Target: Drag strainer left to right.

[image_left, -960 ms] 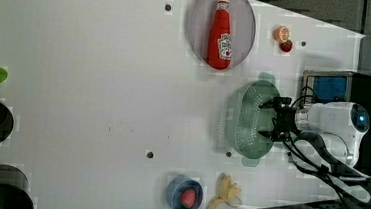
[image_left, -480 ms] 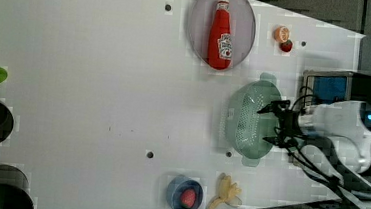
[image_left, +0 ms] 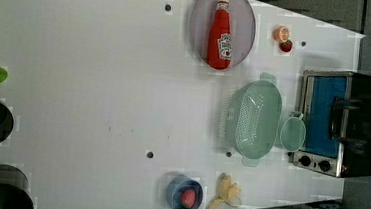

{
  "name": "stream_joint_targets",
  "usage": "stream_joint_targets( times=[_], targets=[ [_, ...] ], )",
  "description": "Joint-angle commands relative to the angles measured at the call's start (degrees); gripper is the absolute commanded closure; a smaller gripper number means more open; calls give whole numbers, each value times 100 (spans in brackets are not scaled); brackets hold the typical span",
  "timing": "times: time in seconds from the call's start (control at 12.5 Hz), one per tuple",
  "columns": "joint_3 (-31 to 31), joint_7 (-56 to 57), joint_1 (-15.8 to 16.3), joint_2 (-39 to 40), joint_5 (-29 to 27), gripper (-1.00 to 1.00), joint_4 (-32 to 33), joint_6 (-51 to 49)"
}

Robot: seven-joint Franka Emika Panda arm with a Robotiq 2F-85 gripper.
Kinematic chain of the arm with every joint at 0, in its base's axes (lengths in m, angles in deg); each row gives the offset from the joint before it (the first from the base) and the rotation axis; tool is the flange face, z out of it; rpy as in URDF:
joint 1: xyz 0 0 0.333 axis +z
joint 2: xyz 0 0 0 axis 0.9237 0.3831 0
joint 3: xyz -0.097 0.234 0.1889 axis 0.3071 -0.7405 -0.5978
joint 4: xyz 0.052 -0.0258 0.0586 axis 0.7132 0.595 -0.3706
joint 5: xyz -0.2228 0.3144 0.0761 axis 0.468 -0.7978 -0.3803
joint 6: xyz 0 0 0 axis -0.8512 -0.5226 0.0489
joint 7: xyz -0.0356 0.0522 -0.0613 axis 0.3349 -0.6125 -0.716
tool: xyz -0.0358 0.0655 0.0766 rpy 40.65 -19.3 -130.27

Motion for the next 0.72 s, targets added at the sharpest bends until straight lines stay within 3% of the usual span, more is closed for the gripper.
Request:
stream_joint_targets(
  times=[0.08, 0.4, 0.72],
  targets=[
    [-42, 1657, 1, -449, -199, -100, -419, -870],
    [26, 1657, 3, -672, -237, -100, -887, -2500],
    [76, 1657, 6, -684, -288, -100, -931, -2853]
  ],
)
